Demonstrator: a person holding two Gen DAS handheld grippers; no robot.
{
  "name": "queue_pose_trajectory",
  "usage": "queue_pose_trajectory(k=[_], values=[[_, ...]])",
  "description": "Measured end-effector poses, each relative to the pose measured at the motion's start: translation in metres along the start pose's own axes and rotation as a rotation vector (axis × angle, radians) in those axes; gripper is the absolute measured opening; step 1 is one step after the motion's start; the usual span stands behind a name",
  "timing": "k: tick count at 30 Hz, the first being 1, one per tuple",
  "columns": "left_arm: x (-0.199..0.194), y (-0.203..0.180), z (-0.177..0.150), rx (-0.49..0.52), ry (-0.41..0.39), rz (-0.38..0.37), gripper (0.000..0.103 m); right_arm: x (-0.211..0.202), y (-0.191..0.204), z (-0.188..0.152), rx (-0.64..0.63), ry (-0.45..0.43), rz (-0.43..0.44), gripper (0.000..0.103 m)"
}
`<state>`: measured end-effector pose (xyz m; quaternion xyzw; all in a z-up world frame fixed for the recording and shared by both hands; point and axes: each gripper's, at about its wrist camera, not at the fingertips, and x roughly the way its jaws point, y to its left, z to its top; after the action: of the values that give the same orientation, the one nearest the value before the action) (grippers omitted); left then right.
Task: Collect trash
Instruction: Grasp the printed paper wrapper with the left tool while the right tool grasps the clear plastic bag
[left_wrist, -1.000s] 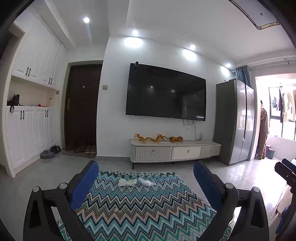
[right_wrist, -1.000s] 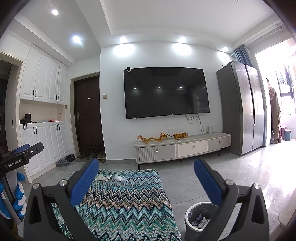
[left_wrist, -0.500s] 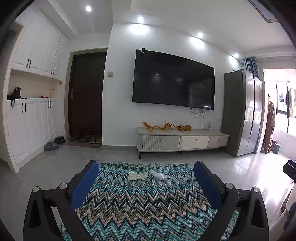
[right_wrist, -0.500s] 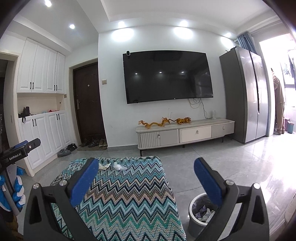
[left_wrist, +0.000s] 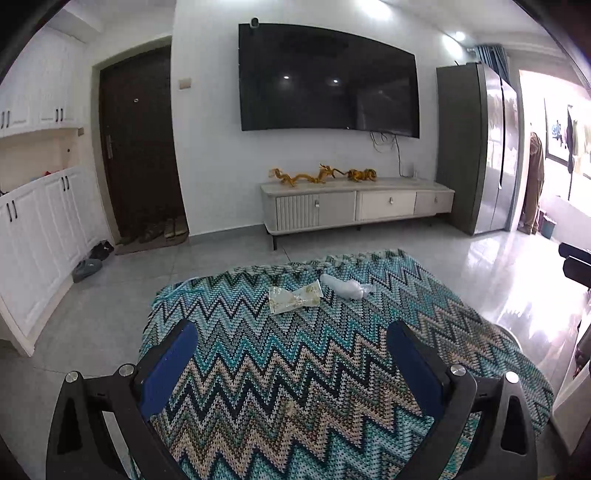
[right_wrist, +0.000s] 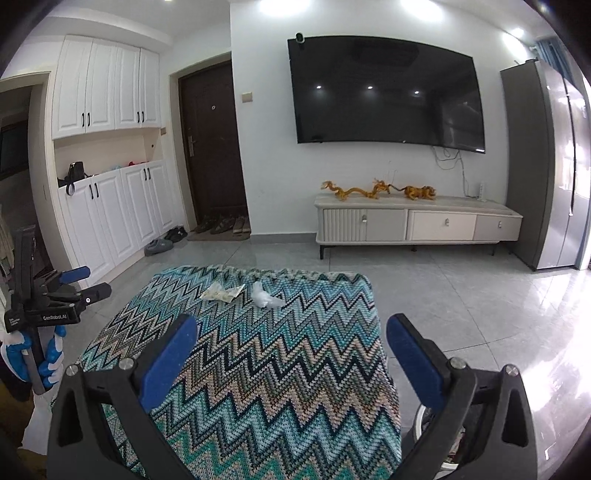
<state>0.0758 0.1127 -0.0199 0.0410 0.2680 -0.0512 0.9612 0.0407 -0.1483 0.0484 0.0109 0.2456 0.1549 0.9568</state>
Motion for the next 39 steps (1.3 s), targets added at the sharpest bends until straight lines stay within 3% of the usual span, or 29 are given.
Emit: queue_pose_trajectory(k=[5,9,13,20,24,28,31,33,36,39], values=[[0.065,-0.002,0.015,0.101,0.081,-0.081,0.100,0.084,0.004,0.010,-0.039,0.097,0.082,0.102],[0.119,-0.009,0.024,0.189,0.132,-0.158,0.095,0.152,0.003,0.014,-0.035,0.177,0.153,0.085],[0.173,-0.014,0.026,0.257,0.185,-0.221,0.092,0.214,0.000,0.013,-0.028,0.251,0.199,0.080],[0.238,-0.013,0.025,0.332,0.260,-0.282,0.085,0.284,0.003,0.016,-0.031,0.334,0.279,0.078],[0.256,-0.011,0.018,0.342,0.310,-0.308,0.068,0.312,0.014,0.013,-0.050,0.368,0.318,0.077],[0.266,-0.006,0.006,0.314,0.349,-0.320,0.058,0.338,0.026,0.005,-0.067,0.409,0.344,0.074],[0.264,-0.004,0.006,0.290,0.347,-0.328,0.040,0.353,0.032,-0.003,-0.078,0.444,0.345,0.068],[0.263,-0.002,0.007,0.272,0.354,-0.342,0.019,0.362,0.034,-0.010,-0.074,0.478,0.342,0.050],[0.255,-0.002,0.008,0.253,0.354,-0.322,0.009,0.364,0.031,-0.014,-0.066,0.499,0.328,0.030],[0.235,-0.002,0.008,0.223,0.339,-0.307,0.004,0.351,0.030,-0.015,-0.062,0.494,0.324,0.030]])
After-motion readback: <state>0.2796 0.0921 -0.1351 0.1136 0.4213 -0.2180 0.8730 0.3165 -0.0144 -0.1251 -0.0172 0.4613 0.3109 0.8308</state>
